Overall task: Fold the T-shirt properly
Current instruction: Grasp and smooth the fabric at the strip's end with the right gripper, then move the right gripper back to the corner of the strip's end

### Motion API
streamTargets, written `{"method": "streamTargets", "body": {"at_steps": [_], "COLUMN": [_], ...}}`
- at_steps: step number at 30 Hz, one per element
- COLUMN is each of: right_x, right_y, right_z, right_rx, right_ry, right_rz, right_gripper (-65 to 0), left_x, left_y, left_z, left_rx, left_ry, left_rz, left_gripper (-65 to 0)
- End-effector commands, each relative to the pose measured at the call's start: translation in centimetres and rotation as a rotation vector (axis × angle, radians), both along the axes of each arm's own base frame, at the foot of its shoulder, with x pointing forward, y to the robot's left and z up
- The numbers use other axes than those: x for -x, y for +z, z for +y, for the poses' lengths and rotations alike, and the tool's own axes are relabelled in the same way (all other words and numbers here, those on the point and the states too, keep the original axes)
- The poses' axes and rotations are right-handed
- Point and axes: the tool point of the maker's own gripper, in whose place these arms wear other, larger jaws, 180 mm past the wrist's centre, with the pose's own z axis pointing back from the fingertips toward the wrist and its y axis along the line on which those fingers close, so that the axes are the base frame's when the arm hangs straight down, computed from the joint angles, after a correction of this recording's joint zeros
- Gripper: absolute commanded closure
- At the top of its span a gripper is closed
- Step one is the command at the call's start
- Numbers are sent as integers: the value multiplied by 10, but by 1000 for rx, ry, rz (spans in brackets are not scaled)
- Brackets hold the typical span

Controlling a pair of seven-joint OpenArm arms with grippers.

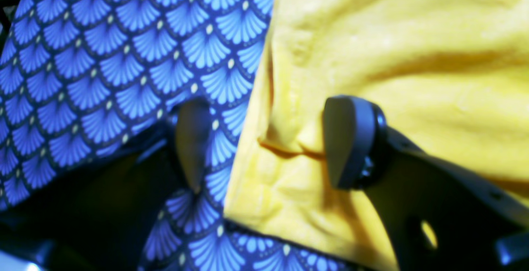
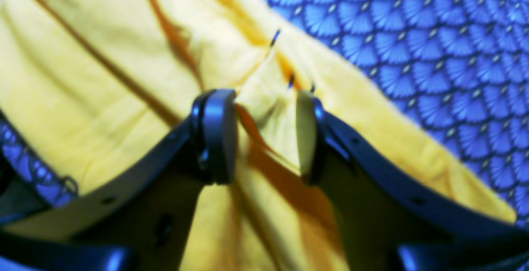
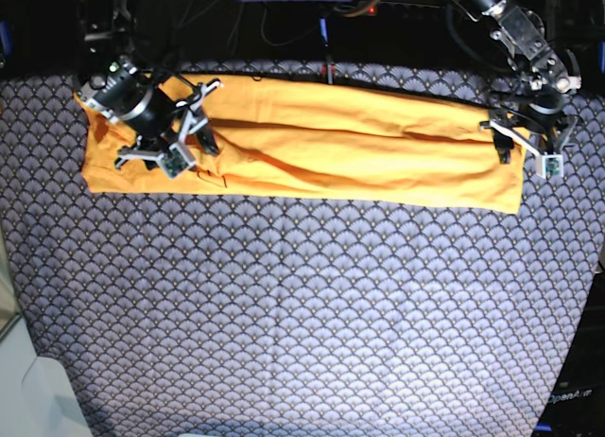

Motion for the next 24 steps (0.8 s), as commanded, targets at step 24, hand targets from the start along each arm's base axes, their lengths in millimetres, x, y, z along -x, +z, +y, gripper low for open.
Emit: {"method": "streamTargets", "body": {"at_steps": [24], "right_x": [55], "right_y": [0], "right_z": [14], "right_rx": [-107], "right_ry": [16], "right_rz": [9], "right_gripper": [0], "left_x": [-10], "left_y": [14], "left_z": [5], "left_rx": [-17], "left_ry": [1], "left_rz": [-54], "left_gripper": [-421]}}
